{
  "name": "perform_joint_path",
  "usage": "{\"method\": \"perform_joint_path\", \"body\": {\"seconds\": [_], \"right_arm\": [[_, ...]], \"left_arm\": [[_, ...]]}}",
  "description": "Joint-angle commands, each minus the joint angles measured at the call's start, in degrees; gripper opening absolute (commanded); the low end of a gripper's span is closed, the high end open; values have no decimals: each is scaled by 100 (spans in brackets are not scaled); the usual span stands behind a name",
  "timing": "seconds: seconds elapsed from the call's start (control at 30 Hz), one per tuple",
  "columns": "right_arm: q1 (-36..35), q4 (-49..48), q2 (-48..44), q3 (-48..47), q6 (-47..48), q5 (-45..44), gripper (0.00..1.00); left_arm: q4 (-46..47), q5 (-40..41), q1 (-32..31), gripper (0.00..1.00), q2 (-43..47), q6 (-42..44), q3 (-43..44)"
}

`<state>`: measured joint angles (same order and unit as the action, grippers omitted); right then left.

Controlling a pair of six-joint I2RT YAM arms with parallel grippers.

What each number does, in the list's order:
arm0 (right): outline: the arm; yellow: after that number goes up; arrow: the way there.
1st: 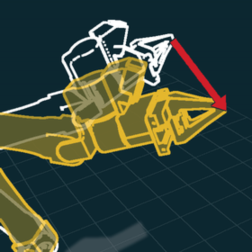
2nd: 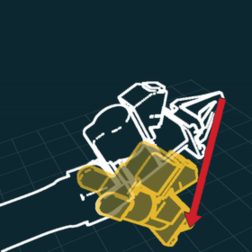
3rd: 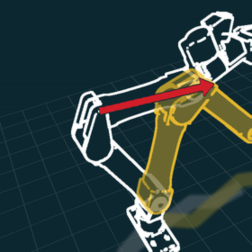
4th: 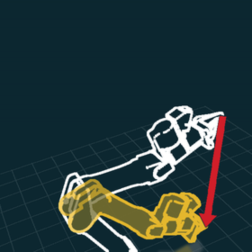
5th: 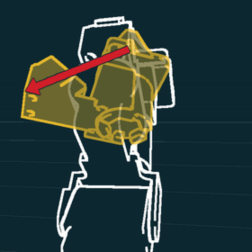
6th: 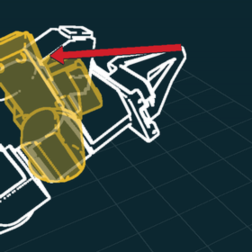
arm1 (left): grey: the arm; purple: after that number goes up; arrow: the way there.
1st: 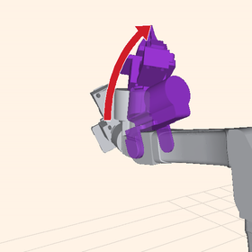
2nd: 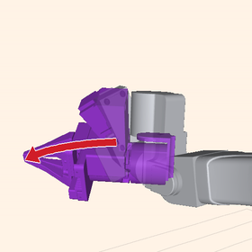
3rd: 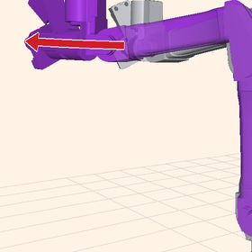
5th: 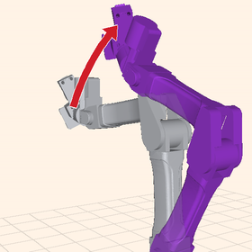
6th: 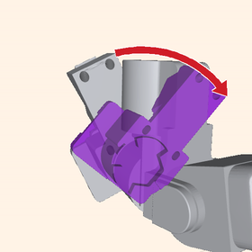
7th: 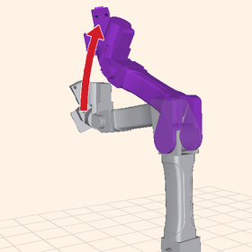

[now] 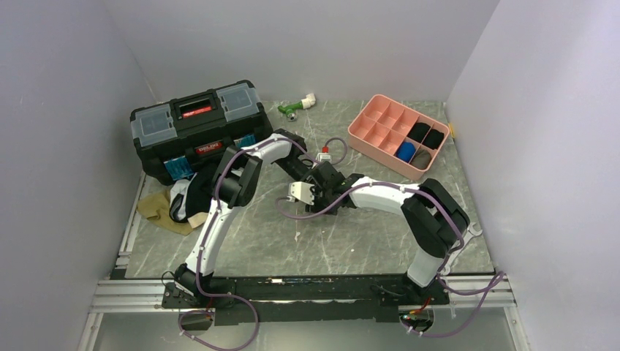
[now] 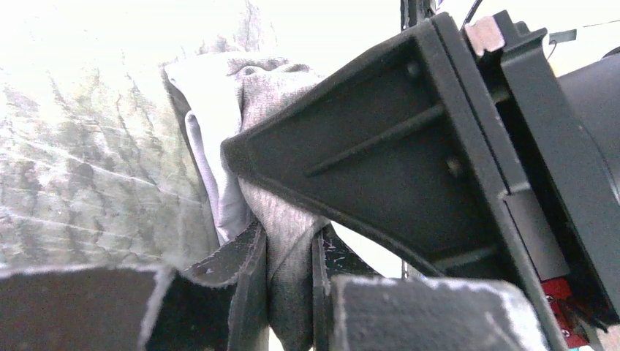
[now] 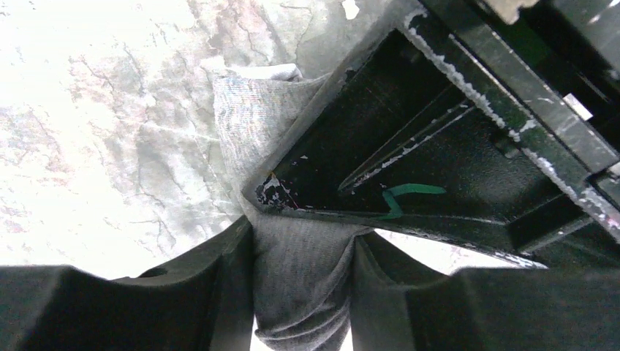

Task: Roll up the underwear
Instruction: Roll the underwear to the center of the board.

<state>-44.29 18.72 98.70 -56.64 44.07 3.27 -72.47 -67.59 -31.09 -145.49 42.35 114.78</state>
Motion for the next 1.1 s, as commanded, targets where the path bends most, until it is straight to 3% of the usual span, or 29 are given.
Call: {"method": "perform_joint_path", "body": {"seconds": [0.0, 0.1, 0.33, 0.4, 0.43, 1.07], "right_arm": [[-5, 145, 263, -8, -34, 257, 36], [33, 299, 311, 21, -52, 404, 26], [272, 841, 322, -80, -99, 851, 1], [305, 1001, 322, -116, -114, 980, 0], [322, 1071, 324, -126, -130, 1023, 0], [1047, 2080, 603, -440, -282, 2306, 0]], "left_arm": [[88, 562, -118, 1, -254, 273, -106], [99, 595, -108, 8, -252, 221, -90], [477, 912, -36, 44, 171, 5, -445], [729, 1064, -6, 62, 379, -150, -618], [810, 1110, 12, 66, 474, -178, -685], [2361, 1506, 592, 75, 1855, -1153, -2001]]}}
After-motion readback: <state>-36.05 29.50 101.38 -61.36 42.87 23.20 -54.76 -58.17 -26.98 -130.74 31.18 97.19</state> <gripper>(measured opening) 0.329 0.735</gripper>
